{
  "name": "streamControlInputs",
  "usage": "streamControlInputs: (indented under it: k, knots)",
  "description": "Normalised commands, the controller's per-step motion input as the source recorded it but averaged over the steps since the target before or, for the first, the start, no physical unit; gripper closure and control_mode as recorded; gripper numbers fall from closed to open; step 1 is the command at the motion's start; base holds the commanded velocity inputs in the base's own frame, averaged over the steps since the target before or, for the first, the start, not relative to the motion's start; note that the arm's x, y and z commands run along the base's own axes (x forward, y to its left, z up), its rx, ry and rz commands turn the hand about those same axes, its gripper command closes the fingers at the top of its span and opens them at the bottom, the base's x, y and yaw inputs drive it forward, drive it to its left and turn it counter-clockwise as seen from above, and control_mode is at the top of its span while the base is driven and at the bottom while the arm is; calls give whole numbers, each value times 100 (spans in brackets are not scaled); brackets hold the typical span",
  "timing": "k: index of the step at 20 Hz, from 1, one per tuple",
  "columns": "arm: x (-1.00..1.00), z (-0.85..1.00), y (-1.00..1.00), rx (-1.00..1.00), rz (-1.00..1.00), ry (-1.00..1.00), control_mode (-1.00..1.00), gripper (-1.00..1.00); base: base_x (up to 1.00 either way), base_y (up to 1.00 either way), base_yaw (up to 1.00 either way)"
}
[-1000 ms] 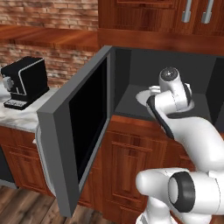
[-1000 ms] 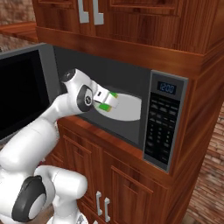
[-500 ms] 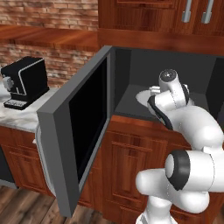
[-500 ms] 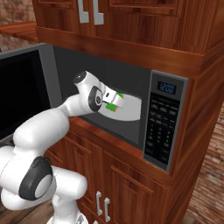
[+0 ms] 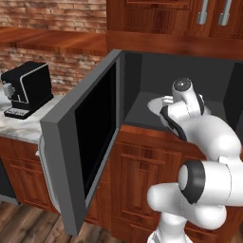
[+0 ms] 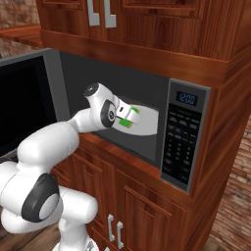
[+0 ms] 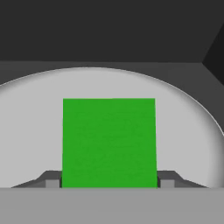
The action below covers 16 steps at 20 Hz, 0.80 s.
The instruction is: Place the sponge inside the microwave to prepare for sanitizing.
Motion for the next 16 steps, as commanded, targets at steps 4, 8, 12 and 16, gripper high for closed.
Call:
streamControlInputs:
  k: [4,8,12,16]
  knots:
    - [9,0,0,0,0,0,-100,-100,0,0,0]
    - [10,0,0,0,0,0,-100,-100,0,0,0]
    - [5,0,4,0,0,0,-100,-100,0,0,0]
    - [-24,5,0,0,0,-7,-100,-100,0,0,0]
